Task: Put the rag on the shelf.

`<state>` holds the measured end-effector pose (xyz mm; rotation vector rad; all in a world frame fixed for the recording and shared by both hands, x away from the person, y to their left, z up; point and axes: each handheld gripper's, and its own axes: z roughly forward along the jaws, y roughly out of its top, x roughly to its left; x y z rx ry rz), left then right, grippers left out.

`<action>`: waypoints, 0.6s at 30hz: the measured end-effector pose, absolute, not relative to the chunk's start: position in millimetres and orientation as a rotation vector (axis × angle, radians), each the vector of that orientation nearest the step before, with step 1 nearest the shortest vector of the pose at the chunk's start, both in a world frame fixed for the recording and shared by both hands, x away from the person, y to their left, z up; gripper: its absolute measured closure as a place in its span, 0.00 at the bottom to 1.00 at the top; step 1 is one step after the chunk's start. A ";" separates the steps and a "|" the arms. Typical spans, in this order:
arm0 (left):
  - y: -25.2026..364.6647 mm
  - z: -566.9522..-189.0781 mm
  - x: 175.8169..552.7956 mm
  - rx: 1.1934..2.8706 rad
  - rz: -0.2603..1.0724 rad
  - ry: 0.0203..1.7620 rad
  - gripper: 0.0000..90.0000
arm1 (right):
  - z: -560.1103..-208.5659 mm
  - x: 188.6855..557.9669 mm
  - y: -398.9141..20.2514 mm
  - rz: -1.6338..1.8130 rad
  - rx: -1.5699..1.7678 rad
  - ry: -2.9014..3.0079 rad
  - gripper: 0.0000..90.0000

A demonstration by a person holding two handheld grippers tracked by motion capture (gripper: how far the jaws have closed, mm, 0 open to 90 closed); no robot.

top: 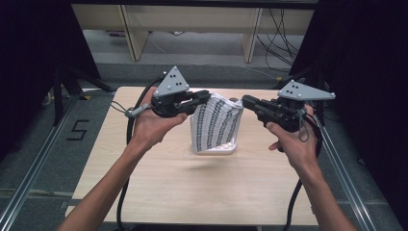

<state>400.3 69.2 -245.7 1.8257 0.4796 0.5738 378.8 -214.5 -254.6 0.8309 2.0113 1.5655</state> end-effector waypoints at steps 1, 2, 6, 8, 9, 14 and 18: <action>69.3 -245.4 403.7 1.823 0.579 0.492 0.95 | -254.0 380.6 -214.2 1.559 0.836 2.015 0.97; 69.3 -245.4 403.7 1.823 0.579 0.492 0.95 | -253.9 383.7 -212.8 1.575 0.835 2.014 0.96; 70.0 -245.7 423.1 1.795 0.554 0.543 0.95 | -251.4 393.9 -212.1 1.552 0.858 1.995 0.97; 69.6 -246.4 427.0 1.789 0.551 0.555 0.95 | -250.9 397.3 -211.4 1.555 0.882 1.994 0.97; 68.4 -247.3 434.5 1.787 0.562 0.568 0.95 | -250.0 405.0 -210.4 1.540 0.887 1.985 0.96; 65.3 -248.8 452.6 1.752 0.571 0.623 0.94 | -250.1 425.4 -204.0 1.528 0.935 1.980 0.96; 66.1 -253.7 472.0 1.722 0.571 0.686 0.94 | -254.6 445.9 -200.4 1.524 0.972 1.961 0.96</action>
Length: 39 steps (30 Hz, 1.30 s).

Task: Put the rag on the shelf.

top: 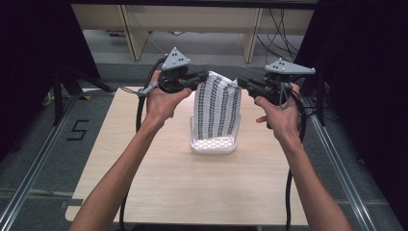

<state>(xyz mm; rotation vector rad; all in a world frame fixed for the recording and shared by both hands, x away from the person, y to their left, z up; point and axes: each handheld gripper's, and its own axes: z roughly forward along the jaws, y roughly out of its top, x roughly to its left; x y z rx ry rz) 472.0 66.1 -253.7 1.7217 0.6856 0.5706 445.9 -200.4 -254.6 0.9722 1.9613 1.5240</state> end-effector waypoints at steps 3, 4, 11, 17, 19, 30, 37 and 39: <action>66.8 -257.2 481.8 1.704 0.560 0.715 0.94 | -260.2 463.1 -197.5 1.516 0.997 1.955 0.96; 66.9 -259.8 487.9 1.691 0.552 0.734 0.94 | -260.2 463.1 -197.5 1.516 0.997 1.955 0.96; 66.3 -280.0 515.5 1.658 0.504 0.832 0.94 | -277.7 497.6 -190.5 1.483 1.095 1.956 0.96; 68.3 -292.3 523.7 1.644 0.477 0.864 0.93 | -290.4 512.5 -185.9 1.461 1.146 1.960 0.96; 69.6 -294.8 525.6 1.639 0.468 0.875 0.93 | -291.5 513.9 -186.0 1.451 1.132 1.961 0.96; 71.0 -319.2 541.4 1.668 0.386 0.913 0.92 | -308.8 528.7 -176.0 1.359 1.204 1.968 0.95; 71.8 -331.7 547.1 1.686 0.359 0.928 0.92 | -317.3 533.2 -175.8 1.320 1.253 1.994 0.95; 72.2 -336.4 549.7 1.672 0.331 0.932 0.91 | -319.4 535.3 -175.4 1.313 1.261 2.000 0.94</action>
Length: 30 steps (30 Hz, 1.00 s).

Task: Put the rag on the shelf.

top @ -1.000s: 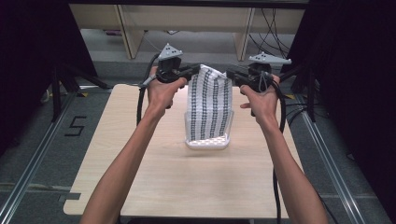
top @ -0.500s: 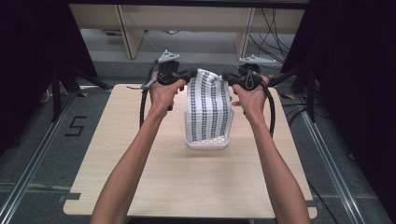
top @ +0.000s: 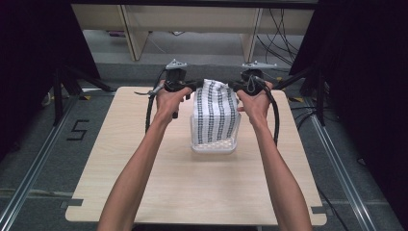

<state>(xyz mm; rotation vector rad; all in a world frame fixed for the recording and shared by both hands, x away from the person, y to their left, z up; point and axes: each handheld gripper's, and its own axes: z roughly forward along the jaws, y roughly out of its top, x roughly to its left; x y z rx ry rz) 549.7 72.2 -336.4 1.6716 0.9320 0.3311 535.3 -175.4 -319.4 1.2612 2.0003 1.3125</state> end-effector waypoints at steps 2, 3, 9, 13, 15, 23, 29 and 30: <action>72.4 -339.7 551.0 1.696 0.330 0.943 0.91 | -320.8 535.8 -174.4 1.296 1.279 2.000 0.94; 72.4 -339.7 551.0 1.696 0.330 0.943 0.90 | -320.8 535.8 -174.4 1.296 1.279 2.000 0.94; 74.0 -350.8 552.4 1.726 0.300 0.946 0.88 | -328.5 541.1 -173.6 1.217 1.290 2.047 0.91; 75.5 -355.4 553.5 1.738 0.264 0.946 0.77 | -332.7 542.7 -174.1 1.203 1.322 2.056 0.89; 73.3 -361.1 554.7 1.776 0.223 0.980 0.58 | -337.5 544.0 -174.7 1.164 1.343 2.064 0.83; 80.1 -360.5 554.2 1.748 0.229 1.012 0.43 | -334.7 542.0 -179.9 1.175 1.350 2.049 0.72; 86.5 -357.2 548.5 1.754 0.221 1.030 0.38 | -332.6 538.7 -183.8 1.184 1.357 2.045 0.68; 87.8 -356.6 547.8 1.755 0.224 1.032 0.37 | -332.2 538.3 -184.4 1.190 1.359 2.046 0.68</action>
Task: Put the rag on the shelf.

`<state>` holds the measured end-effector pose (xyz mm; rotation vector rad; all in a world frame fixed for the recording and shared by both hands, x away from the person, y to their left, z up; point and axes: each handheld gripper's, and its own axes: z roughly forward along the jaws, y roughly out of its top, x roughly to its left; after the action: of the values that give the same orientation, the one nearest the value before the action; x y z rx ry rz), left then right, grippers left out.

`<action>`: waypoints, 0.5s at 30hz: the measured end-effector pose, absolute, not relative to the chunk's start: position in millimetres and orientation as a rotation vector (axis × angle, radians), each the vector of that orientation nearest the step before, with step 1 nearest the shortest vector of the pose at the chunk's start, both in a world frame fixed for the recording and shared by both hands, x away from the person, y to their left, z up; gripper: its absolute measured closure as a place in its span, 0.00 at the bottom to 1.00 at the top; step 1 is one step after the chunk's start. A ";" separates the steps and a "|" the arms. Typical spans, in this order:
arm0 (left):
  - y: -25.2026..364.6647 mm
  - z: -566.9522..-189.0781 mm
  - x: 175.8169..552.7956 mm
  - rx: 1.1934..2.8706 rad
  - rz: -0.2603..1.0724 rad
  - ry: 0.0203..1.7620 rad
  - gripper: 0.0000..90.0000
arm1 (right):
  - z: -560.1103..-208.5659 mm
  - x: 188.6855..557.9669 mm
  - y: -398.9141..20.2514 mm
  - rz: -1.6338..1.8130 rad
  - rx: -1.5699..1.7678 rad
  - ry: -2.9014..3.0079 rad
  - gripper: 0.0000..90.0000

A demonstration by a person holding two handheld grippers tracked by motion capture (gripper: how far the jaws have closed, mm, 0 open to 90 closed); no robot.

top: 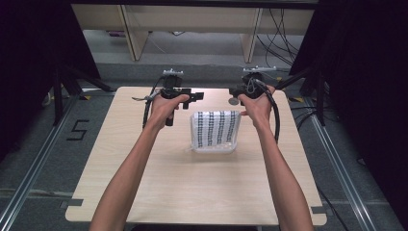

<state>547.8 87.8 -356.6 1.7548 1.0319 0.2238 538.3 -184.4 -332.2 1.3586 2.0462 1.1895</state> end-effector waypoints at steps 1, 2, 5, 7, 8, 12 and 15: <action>87.8 -356.6 547.8 1.755 0.224 1.032 0.37 | -332.2 538.3 -184.4 1.190 1.359 2.046 0.68; 89.1 -356.0 546.9 1.758 0.228 1.032 0.36 | -332.0 537.1 -185.3 1.189 1.359 2.054 0.65; 94.4 -353.9 543.3 1.760 0.226 1.032 0.34 | -331.9 537.2 -187.3 1.184 1.336 2.056 0.63; 97.1 -353.1 541.3 1.760 0.229 1.030 0.33 | -331.8 536.8 -187.7 1.184 1.320 2.063 0.61; 97.1 -353.1 541.3 1.760 0.229 1.030 0.33 | -331.3 534.9 -186.1 1.191 1.357 2.055 0.61; 103.4 -350.9 536.6 1.774 0.236 1.028 0.32 | -330.2 532.9 -186.4 1.198 1.329 2.072 0.59; 105.2 -349.9 534.5 1.769 0.239 1.032 0.32 | -329.1 531.6 -186.0 1.198 1.318 2.082 0.58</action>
<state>534.5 105.2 -349.9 1.7688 1.0318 0.2389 531.6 -186.0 -329.1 1.3184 2.0815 1.1983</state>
